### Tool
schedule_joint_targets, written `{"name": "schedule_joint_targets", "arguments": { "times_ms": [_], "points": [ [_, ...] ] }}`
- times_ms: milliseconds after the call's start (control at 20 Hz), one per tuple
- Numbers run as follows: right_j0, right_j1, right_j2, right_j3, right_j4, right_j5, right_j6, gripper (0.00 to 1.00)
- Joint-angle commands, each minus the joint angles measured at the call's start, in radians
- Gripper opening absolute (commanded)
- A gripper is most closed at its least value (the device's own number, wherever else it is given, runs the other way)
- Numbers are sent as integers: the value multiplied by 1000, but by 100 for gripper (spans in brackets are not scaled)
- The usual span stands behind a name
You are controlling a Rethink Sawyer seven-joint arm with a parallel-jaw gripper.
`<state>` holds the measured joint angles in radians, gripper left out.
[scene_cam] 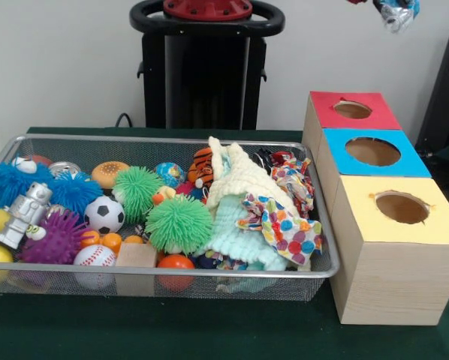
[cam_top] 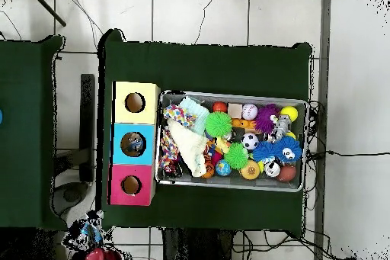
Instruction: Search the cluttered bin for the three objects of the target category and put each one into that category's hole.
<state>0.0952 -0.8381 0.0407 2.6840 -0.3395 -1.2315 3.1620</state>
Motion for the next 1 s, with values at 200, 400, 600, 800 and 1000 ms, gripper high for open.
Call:
{"name": "schedule_joint_targets", "arguments": {
  "times_ms": [200, 400, 600, 800, 1000],
  "points": [
    [141, 239, -325, 374, -473, -175, 353, 0],
    [204, 257, -440, 374, -537, -218, 366, 0],
    [242, 271, -574, 375, -610, -218, 290, 0],
    [292, 272, -659, 375, -667, -236, 282, 0],
    [323, 275, -755, 376, -738, -247, 291, 0]
  ]
}}
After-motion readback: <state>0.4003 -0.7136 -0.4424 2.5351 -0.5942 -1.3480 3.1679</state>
